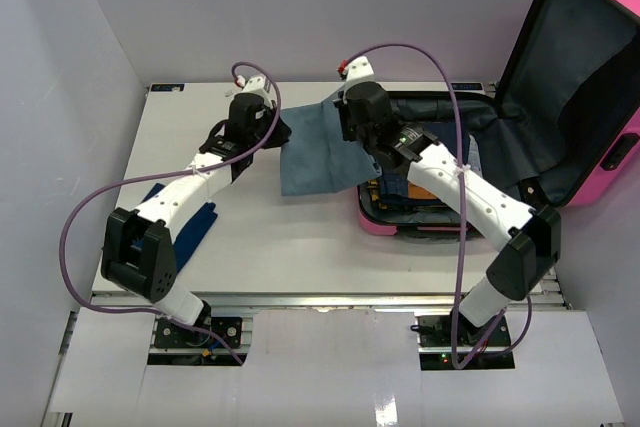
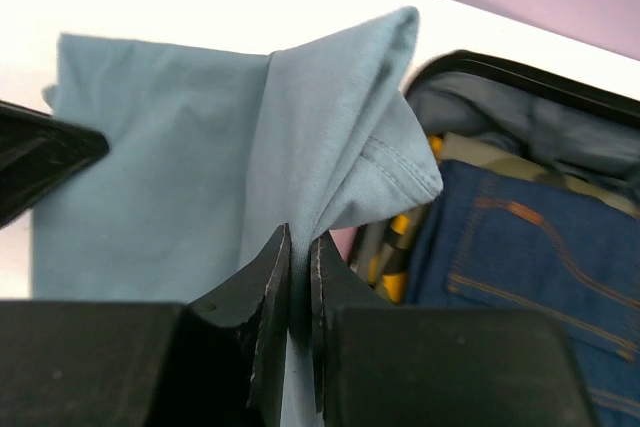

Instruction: Pack the luggage

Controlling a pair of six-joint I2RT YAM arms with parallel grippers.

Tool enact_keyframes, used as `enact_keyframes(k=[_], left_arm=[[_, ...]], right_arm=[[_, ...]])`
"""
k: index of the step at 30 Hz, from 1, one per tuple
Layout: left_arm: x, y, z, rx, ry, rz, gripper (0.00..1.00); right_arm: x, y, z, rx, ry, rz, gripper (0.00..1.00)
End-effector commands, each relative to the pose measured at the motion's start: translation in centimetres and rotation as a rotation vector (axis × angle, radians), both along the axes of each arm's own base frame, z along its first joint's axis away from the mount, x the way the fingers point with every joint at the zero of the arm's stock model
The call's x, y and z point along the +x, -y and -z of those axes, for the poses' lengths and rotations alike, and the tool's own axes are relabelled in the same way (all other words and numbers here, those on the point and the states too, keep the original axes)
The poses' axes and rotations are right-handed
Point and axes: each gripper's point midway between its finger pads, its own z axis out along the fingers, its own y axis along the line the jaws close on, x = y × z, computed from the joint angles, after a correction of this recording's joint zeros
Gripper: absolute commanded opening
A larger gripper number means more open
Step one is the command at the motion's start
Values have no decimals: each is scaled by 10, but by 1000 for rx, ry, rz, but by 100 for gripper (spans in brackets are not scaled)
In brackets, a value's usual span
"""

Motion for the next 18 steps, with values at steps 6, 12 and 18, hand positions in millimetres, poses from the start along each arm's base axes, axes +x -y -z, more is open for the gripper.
enact_keyframes(k=[6, 12, 18], left_arm=[[-18, 81, -97, -71, 187, 115, 0], [-28, 149, -92, -38, 219, 203, 0], [-33, 184, -82, -10, 227, 236, 0]], right_arm=[[-13, 85, -42, 6, 117, 196, 8], [-19, 129, -46, 14, 134, 270, 8], [-26, 178, -47, 48, 140, 339, 8]])
